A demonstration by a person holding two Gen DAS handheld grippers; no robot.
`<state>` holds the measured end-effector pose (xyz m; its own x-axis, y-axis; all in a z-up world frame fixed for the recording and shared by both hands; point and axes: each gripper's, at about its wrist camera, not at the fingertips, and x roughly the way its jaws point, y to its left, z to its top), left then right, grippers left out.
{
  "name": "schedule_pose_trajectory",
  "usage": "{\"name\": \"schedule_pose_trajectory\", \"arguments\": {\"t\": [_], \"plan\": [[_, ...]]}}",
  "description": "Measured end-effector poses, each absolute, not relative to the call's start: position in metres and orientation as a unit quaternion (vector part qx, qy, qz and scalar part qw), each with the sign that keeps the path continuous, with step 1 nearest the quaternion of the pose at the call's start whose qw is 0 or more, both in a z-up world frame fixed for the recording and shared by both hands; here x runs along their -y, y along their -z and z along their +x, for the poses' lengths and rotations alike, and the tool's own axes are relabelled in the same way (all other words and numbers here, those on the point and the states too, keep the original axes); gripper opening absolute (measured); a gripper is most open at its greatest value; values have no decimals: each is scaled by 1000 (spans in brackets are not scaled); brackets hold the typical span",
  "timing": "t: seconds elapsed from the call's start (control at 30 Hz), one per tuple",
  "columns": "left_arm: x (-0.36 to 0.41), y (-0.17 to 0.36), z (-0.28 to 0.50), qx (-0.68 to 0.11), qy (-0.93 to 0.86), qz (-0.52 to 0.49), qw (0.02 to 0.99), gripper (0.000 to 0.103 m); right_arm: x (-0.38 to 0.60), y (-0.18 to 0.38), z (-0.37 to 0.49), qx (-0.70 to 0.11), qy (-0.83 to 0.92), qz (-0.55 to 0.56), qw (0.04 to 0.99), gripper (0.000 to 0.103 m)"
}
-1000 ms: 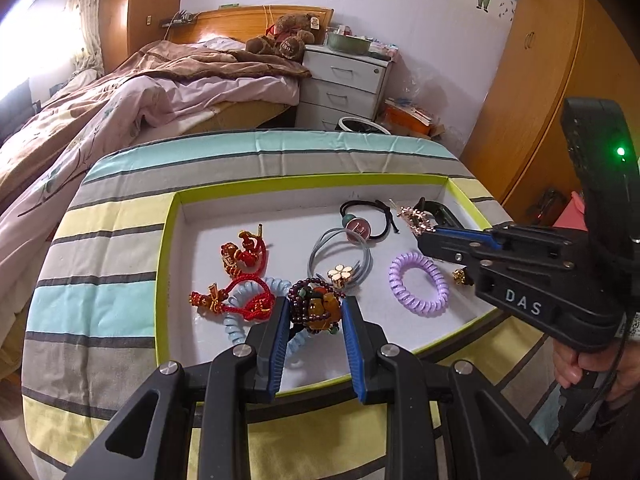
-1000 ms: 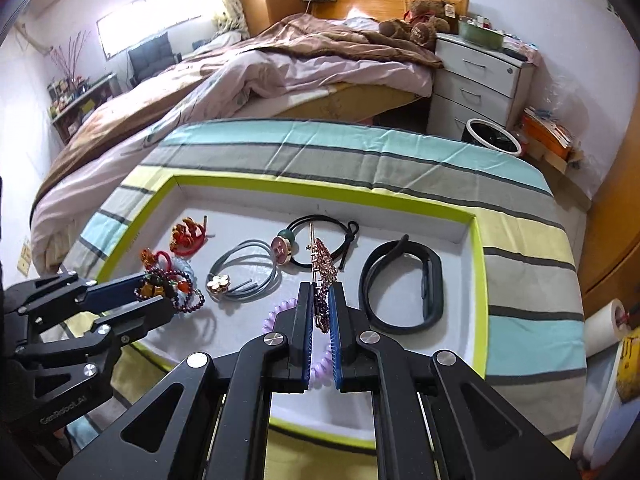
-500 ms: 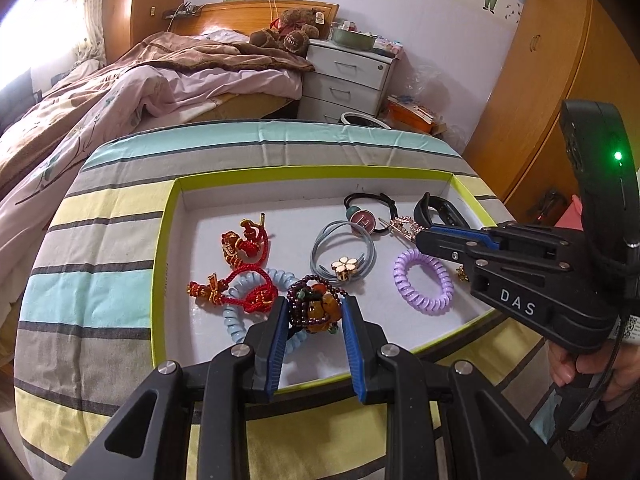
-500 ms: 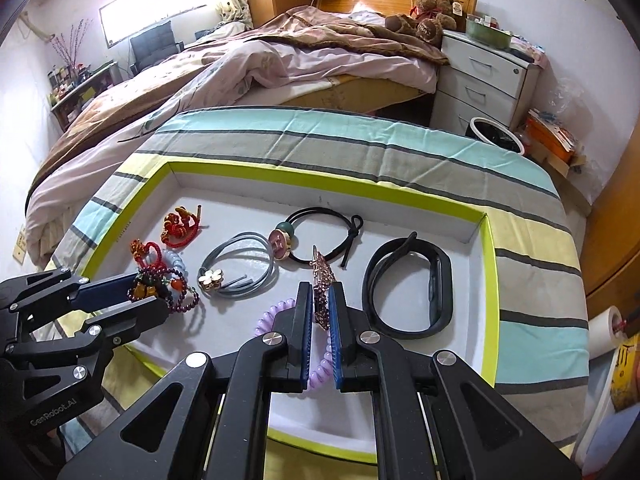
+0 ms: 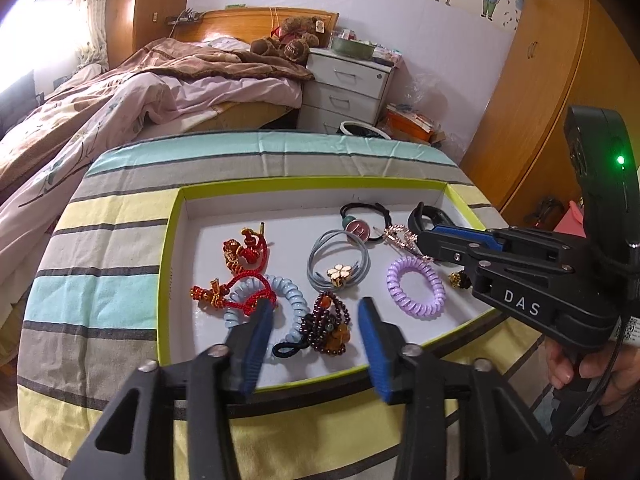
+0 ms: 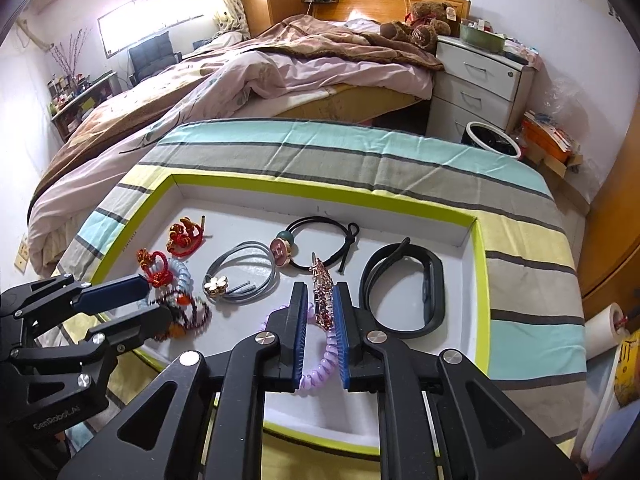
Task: Organize jewelry
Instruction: 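Place the beaded bracelet in the box with the left tool while the right places the hairpin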
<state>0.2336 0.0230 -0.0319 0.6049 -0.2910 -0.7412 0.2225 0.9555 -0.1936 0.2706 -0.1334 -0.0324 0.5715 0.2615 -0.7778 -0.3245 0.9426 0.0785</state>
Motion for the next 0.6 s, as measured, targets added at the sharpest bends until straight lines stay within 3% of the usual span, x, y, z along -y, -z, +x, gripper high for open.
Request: {"name": "schedule_pose_trajectory", "arguments": {"t": [0.17, 0.33, 0.6], "plan": [[-22, 24, 226, -414, 140, -41, 899, 47, 137, 23, 261, -420, -161, -26, 893, 20], [-21, 16, 212, -406, 127, -36, 904, 48, 142, 12, 245, -403, -157, -10, 901, 37], [-25, 2, 179, -385, 99, -37, 917, 51, 149, -7, 202, -365, -134, 5, 921, 38]]}}
